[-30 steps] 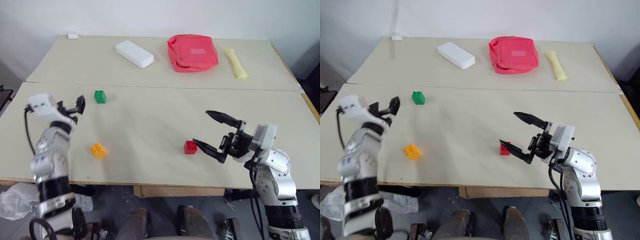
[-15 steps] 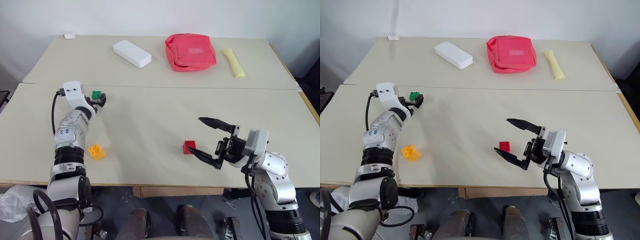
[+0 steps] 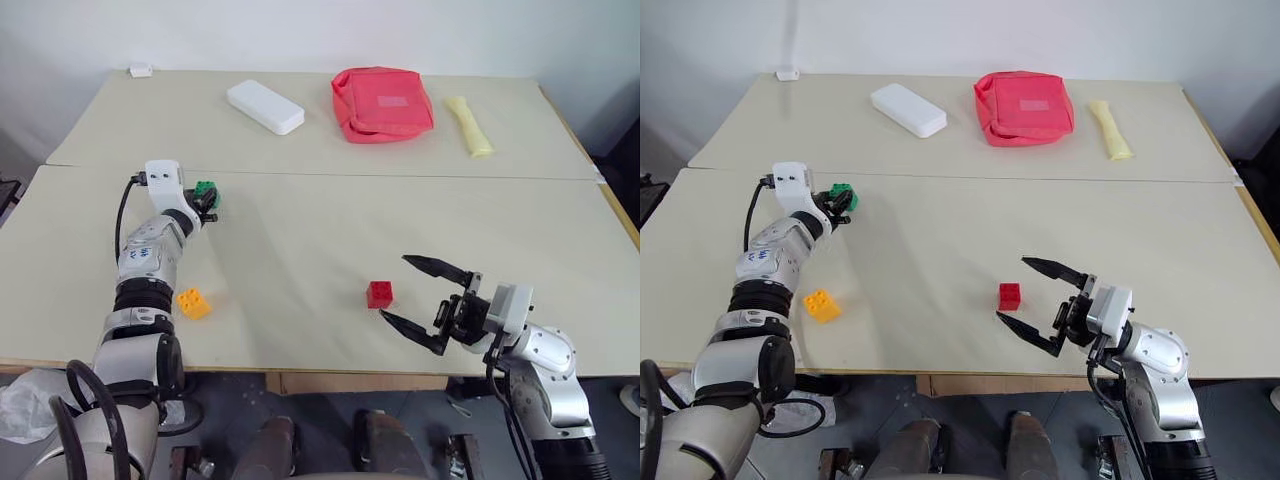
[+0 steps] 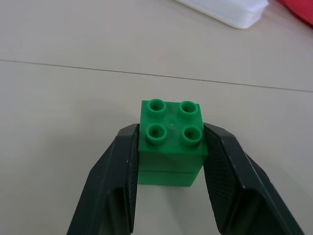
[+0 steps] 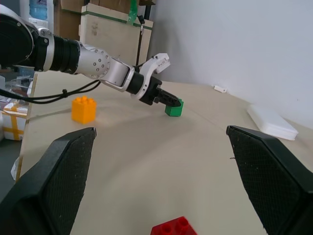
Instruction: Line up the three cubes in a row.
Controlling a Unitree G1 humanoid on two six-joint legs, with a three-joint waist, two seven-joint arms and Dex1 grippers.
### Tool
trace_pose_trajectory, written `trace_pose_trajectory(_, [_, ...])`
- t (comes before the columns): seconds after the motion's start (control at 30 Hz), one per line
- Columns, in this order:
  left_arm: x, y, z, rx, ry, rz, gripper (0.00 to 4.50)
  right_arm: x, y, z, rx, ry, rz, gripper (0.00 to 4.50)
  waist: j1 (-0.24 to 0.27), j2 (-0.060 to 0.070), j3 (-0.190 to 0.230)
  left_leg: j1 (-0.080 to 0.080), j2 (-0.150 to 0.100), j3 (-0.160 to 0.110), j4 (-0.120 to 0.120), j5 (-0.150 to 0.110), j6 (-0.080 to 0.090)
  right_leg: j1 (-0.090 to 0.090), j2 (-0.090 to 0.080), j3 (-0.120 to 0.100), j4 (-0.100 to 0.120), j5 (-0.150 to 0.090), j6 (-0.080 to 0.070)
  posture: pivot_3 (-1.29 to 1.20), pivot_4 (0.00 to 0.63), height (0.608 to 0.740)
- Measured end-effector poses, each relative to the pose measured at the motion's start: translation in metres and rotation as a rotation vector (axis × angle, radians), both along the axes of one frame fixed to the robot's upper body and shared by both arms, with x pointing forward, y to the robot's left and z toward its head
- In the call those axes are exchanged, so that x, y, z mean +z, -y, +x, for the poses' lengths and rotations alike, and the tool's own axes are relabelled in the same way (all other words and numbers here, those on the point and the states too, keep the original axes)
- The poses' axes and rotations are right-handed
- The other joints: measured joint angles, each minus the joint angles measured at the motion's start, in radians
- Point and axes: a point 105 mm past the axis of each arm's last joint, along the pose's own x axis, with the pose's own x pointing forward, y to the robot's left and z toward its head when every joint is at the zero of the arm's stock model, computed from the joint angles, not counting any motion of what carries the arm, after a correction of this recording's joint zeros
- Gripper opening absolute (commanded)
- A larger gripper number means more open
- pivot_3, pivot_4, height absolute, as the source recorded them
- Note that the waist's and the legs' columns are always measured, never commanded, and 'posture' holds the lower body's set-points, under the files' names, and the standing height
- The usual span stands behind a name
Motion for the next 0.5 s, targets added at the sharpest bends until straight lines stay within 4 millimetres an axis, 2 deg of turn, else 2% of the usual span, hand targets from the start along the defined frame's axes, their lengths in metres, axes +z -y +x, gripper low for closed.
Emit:
trace_pose_trajectory(0.07, [0.013,0.0,-0.003,-0.082,0.057,0.008,1.5,0.0,0.0,0.0,-0.003,0.008,0.0,4.5,0.0,0.0,0.0,0.0,0.0,0.0,0.0,0.0,0.0,0.0,0.0,0.0,0.0,0.0,0.0,0.0,0.15,0.74])
trace_pose_trajectory(0.13, [0.039,0.006,-0.016,-0.265,0.165,0.026,1.5,0.001,0.003,0.0,-0.016,0.015,0.0,4.5,-0.003,0.0,0.0,0.0,0.001,0.0,0.0,0.0,0.0,0.0,0.0,0.0,0.0,0.0,0.0,0.0,0.15,0.74])
trace_pose_trajectory(0.23, [0.077,0.021,-0.051,-0.612,0.304,0.136,1.5,0.003,0.018,0.001,-0.063,0.023,-0.035,4.5,-0.01,0.0,0.0,0.0,0.001,0.0,0.0,0.0,0.0,0.0,-0.001,0.0,-0.001,0.0,0.0,0.0,0.15,0.74])
trace_pose_trajectory(0.27, [0.083,0.026,-0.059,-0.693,0.322,0.167,1.5,0.004,0.024,0.002,-0.083,0.024,-0.046,4.5,-0.01,0.0,0.0,0.0,0.001,-0.001,0.0,0.0,0.0,0.001,-0.001,0.0,-0.001,0.0,-0.001,0.0,0.15,0.74])
trace_pose_trajectory(0.33, [0.081,0.039,-0.082,-0.919,0.268,0.249,1.5,0.005,0.036,0.004,-0.118,0.027,-0.078,4.5,-0.007,0.001,0.0,0.001,0.001,-0.001,0.0,0.0,0.0,0.003,-0.001,0.001,-0.002,0.0,-0.001,0.0,0.15,0.74])
trace_pose_trajectory(0.4, [0.065,0.058,-0.103,-1.155,0.169,0.317,1.5,0.009,0.053,0.007,-0.17,0.033,-0.102,4.5,-0.002,0.002,0.001,0.001,0.001,-0.001,0.001,-0.001,0.001,0.003,-0.001,0.003,-0.002,0.0,-0.001,0.0,0.15,0.74])
trace_pose_trajectory(0.5, [0.044,0.092,-0.122,-1.406,0.081,0.354,1.5,0.013,0.066,0.004,-0.189,0.038,-0.152,4.5,0.005,0.002,0.001,0.0,0.001,-0.003,0.002,-0.001,0.002,0.004,-0.002,0.006,-0.002,0.0,-0.001,0.0,0.15,0.74])
